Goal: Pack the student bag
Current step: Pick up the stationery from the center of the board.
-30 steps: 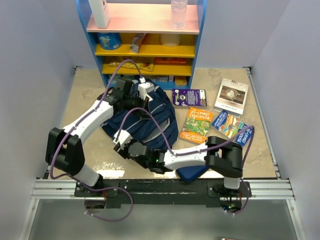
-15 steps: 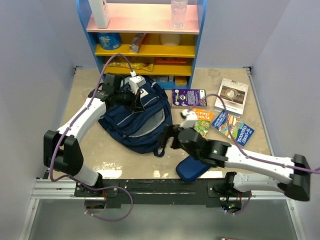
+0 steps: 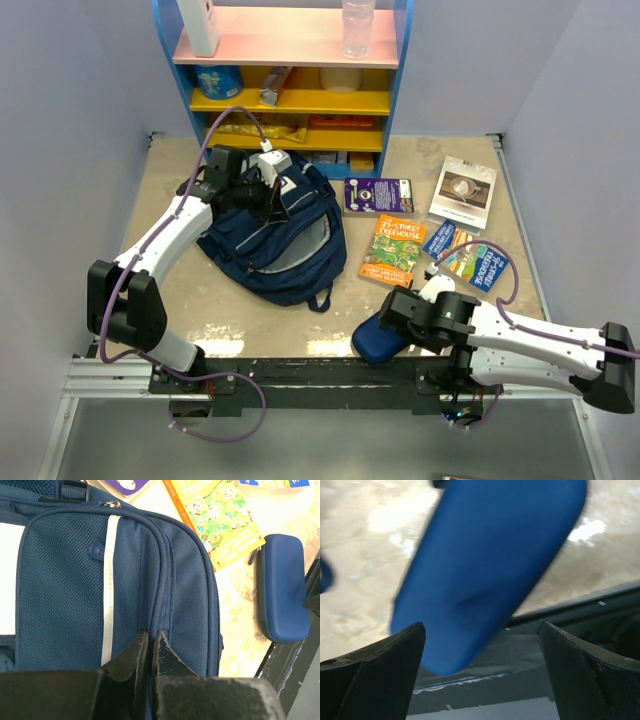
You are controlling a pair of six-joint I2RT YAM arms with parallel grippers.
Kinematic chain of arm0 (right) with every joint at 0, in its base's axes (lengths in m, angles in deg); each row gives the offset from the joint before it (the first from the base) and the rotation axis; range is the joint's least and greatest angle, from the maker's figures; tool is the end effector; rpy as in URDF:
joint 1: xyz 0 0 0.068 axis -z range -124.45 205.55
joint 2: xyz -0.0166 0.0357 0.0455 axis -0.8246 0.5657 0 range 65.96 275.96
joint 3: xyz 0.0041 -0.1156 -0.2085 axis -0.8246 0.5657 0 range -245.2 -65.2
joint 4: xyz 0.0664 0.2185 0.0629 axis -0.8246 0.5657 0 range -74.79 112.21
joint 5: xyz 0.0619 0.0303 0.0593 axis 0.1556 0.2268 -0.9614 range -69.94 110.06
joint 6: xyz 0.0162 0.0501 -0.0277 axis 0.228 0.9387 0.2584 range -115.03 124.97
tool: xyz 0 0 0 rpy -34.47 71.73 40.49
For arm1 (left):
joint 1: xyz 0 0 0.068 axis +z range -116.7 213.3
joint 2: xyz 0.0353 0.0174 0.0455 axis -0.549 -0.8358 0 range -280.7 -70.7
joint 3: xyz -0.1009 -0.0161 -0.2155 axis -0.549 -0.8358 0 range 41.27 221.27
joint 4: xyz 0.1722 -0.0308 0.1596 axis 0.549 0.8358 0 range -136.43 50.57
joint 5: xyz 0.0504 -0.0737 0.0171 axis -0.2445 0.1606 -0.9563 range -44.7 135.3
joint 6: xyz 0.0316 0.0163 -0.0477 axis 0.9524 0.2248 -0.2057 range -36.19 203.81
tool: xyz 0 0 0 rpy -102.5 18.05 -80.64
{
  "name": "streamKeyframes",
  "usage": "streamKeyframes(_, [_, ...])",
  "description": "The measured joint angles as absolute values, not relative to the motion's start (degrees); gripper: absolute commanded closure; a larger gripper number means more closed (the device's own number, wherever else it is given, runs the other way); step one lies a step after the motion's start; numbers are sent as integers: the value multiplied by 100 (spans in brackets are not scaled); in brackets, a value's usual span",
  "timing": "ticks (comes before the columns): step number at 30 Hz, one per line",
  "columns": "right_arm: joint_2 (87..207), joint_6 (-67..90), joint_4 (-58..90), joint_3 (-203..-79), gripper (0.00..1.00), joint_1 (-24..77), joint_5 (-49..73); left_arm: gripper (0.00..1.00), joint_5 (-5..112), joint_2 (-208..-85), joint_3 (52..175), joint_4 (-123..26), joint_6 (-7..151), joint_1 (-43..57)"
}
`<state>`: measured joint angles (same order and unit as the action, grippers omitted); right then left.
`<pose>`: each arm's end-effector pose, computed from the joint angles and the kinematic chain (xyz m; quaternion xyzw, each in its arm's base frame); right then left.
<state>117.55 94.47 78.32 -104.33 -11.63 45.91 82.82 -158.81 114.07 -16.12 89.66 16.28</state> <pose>0.0689 0.1150 0.1942 0.2146 0.9432 0.0751 0.2421 0.2934 -0.1176 0.2643 0.2928 0.8353 -0.3311 0.3270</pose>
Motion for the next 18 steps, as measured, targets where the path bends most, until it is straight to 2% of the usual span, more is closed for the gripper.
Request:
streamKeyframes(4, [11989, 9860, 8354, -10472, 1, -1163, 4418, 100, 8326, -15881, 11328, -1656, 9044, 1628])
streamKeyframes(9, [11738, 10387, 8651, -10472, 1, -1163, 4346, 100, 8415, -15881, 11241, -1696, 9097, 1626])
streamKeyframes(14, [11648, 10802, 8402, -10424, 1, -1163, 4300, 100, 8470, -15881, 11236, -1702, 9171, 1628])
streamKeyframes(18, [12229, 11215, 8116, -10411, 1, -1163, 4305, 100, 8522, -15879, 11236, -1682, 9252, 1631])
